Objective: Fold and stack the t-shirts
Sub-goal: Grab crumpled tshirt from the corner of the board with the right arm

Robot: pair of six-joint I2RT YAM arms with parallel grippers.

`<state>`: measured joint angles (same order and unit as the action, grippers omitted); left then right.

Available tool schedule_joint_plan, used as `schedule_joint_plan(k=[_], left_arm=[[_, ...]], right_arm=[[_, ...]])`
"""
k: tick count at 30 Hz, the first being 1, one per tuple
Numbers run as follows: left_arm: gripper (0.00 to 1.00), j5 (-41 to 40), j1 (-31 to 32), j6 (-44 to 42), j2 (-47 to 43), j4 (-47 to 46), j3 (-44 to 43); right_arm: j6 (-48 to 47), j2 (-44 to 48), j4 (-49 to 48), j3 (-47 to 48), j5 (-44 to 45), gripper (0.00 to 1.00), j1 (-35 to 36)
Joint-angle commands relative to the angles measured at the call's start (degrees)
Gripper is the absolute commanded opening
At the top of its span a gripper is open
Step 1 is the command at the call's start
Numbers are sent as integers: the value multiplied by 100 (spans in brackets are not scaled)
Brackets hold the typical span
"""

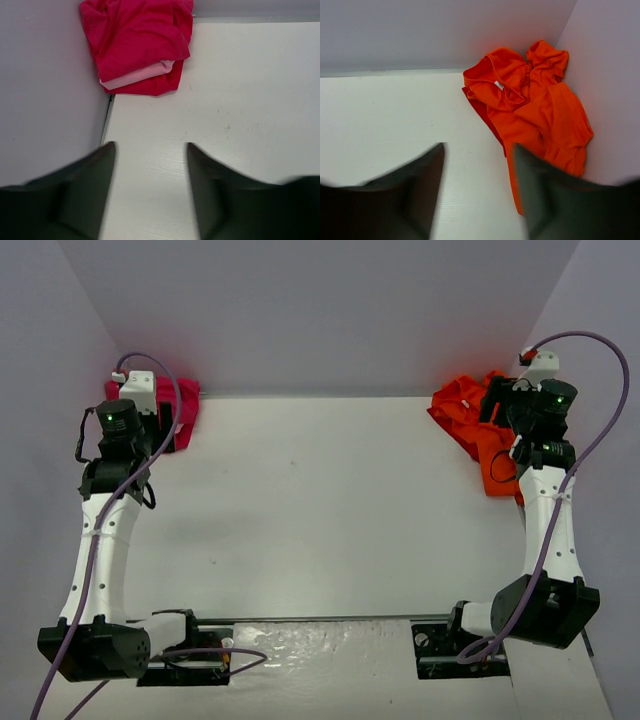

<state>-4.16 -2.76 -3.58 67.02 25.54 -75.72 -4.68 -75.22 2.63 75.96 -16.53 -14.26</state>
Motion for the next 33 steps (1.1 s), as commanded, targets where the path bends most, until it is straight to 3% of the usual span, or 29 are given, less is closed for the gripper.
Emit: schedule_joint_plan(k=[1, 2, 3, 4, 5, 7, 8, 16, 20, 27, 29, 31, 32, 33], left_arm=[[2, 218, -43, 108, -34, -199, -136], [0, 301, -49, 73, -40, -172, -127], [0, 340, -49, 59, -53, -159, -114], [16, 352, -49, 95, -66, -160, -101], [54, 340, -49, 158, -85, -175, -82], [95, 179, -49, 231, -126, -272, -50], [97, 123, -57, 251, -128, -301, -48], [97, 880, -58, 87, -215, -145, -83], [97, 1046, -57, 224, -249, -188, 12], [97, 1439, -66, 288, -322, -434, 278], [95, 1366, -75, 288, -260, -388, 199], [84, 1265, -67, 284, -261, -419, 217], [43, 1212, -77, 241, -270, -439, 236], [11, 1136, -83, 204, -277, -456, 258]], right_arm=[[-95, 125, -621, 50, -83, 7, 20], [-82, 135, -624, 46, -35, 10, 16], [-90, 147, -620, 33, -30, 26, 7], [-94, 176, -615, 13, -45, 50, 2], [-96, 221, -614, -13, -77, 81, 2], [-153, 310, -598, -78, -287, 99, 2], [-188, 331, -566, -82, -369, 100, -6], [73, -142, 440, 263, -2710, 100, -51], [343, 47, -166, -114, -1974, 100, -15], [-96, 328, 123, -34, -1339, 100, -7], [-208, 170, 268, 41, -1164, 88, 7], [-161, 21, 282, 33, -630, 88, 37], [-213, -47, 282, 33, -551, 55, 32], [-264, -110, 275, 23, -448, 28, 33]])
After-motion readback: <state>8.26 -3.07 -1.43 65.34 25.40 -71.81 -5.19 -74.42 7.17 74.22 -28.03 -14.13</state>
